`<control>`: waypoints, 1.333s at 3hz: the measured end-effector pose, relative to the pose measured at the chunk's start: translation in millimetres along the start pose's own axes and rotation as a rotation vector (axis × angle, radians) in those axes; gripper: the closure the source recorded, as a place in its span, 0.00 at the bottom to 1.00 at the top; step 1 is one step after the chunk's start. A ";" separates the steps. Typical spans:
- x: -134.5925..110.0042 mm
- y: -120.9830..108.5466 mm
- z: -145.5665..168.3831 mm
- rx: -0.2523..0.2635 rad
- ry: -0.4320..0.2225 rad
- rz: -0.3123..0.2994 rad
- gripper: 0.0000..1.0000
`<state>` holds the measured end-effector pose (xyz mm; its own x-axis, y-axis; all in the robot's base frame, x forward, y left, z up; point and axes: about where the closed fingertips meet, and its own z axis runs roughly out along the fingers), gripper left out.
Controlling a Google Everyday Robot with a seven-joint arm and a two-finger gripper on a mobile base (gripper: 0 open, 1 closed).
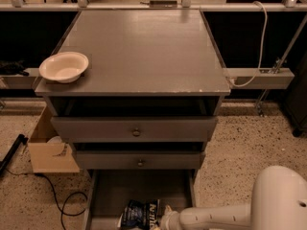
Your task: Pick blue chip bag from bottom drawer and place on counter
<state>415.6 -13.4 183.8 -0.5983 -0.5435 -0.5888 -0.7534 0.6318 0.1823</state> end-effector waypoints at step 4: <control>-30.1 -19.5 74.9 0.054 0.068 0.026 0.00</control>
Offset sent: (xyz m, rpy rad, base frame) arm 0.0371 0.0226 0.0029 -0.0450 -0.0260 -0.0240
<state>468.7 32.0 139.0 -0.6361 -0.5613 -0.5295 -0.7225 0.6742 0.1533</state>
